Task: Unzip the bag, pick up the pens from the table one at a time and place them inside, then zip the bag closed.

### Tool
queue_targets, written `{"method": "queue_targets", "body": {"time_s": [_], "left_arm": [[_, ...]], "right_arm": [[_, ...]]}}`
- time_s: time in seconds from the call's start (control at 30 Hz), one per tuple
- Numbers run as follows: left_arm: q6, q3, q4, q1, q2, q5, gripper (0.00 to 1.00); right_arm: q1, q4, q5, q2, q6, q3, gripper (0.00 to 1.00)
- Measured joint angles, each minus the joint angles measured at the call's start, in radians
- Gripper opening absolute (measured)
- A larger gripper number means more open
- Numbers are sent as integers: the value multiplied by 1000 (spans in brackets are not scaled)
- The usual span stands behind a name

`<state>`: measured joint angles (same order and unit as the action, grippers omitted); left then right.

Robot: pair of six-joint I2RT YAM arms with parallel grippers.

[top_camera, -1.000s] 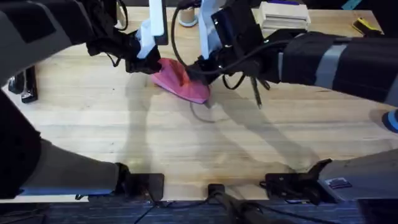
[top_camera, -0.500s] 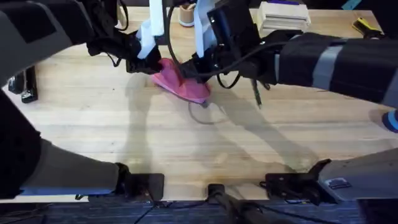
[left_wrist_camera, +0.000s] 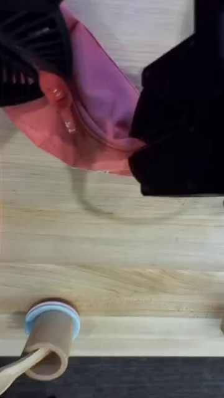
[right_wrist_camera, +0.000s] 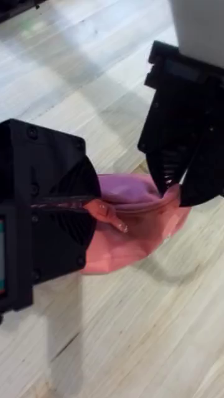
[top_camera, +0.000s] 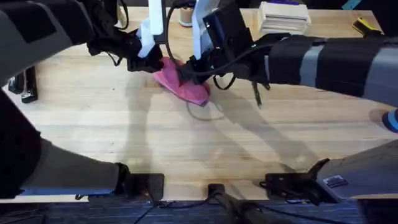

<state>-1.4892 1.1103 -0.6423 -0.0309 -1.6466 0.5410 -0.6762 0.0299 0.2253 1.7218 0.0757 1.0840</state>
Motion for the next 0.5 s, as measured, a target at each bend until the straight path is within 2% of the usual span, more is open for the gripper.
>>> {"method": "queue_targets", "body": {"time_s": [0.5], "left_arm": [[0,0,15,0,0,12,42]], "right_arm": [[-2,-92,-17,52,90,0,32]]}}
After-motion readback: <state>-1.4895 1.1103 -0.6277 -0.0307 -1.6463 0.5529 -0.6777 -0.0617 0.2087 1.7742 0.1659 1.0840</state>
